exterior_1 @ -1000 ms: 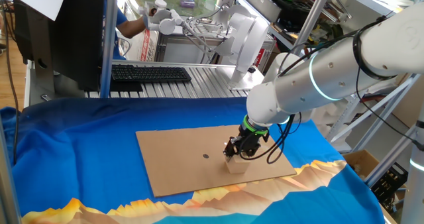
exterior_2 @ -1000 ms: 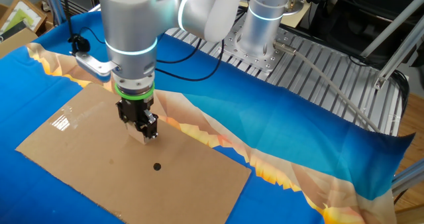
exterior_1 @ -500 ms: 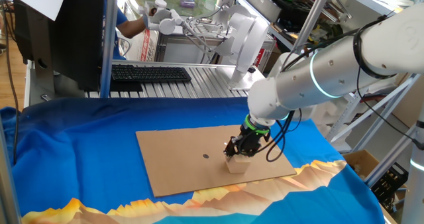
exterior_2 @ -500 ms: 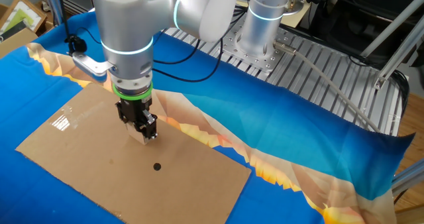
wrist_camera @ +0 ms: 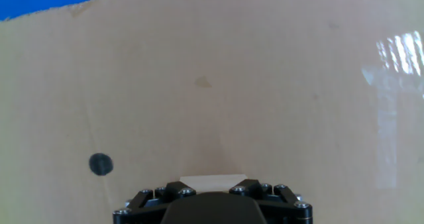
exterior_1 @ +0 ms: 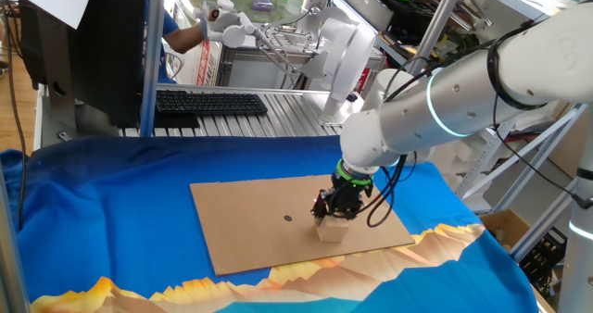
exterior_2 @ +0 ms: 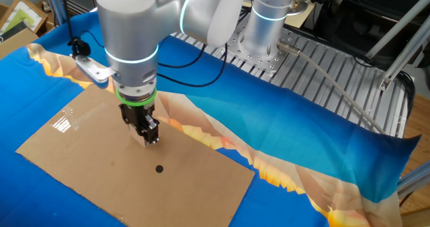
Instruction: Hold a small block with the gripper and sweep it from left to right on the table
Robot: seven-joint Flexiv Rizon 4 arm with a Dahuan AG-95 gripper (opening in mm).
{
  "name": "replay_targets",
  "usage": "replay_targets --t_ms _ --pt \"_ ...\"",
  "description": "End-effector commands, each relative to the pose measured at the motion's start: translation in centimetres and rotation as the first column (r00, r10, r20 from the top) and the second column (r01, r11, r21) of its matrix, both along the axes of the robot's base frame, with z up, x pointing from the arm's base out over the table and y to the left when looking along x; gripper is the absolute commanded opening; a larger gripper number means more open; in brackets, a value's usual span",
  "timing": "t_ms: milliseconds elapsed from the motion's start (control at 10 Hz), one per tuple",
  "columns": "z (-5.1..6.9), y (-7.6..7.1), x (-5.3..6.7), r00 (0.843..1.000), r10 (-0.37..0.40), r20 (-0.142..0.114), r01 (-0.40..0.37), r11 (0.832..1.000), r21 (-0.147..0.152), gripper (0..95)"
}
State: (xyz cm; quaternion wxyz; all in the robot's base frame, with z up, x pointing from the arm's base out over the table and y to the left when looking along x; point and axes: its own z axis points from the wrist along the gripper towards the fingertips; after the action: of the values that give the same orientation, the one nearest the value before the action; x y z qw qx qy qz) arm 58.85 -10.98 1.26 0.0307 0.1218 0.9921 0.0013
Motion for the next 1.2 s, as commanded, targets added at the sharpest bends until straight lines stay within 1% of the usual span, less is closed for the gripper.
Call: replay_targets --t_ms 100,500,800,1000,1200 --pt "0.2 0.1 0.1 1.0 -0.023 -0.011 0.023 0.999 0.047 95.0" --pt "0.1 0.1 0.1 1.0 -0.026 -0.013 0.027 0.998 0.048 95.0" --pt "0.7 0.1 -0.1 1.0 -0.021 -0.02 0.022 0.998 0.054 95.0" --pt "1.8 0.0 -0.4 0.999 -0.016 -0.048 0.018 0.998 0.054 95.0" --pt "2.7 -0.2 -0.8 0.998 -0.009 -0.067 0.013 0.999 0.053 95.0"
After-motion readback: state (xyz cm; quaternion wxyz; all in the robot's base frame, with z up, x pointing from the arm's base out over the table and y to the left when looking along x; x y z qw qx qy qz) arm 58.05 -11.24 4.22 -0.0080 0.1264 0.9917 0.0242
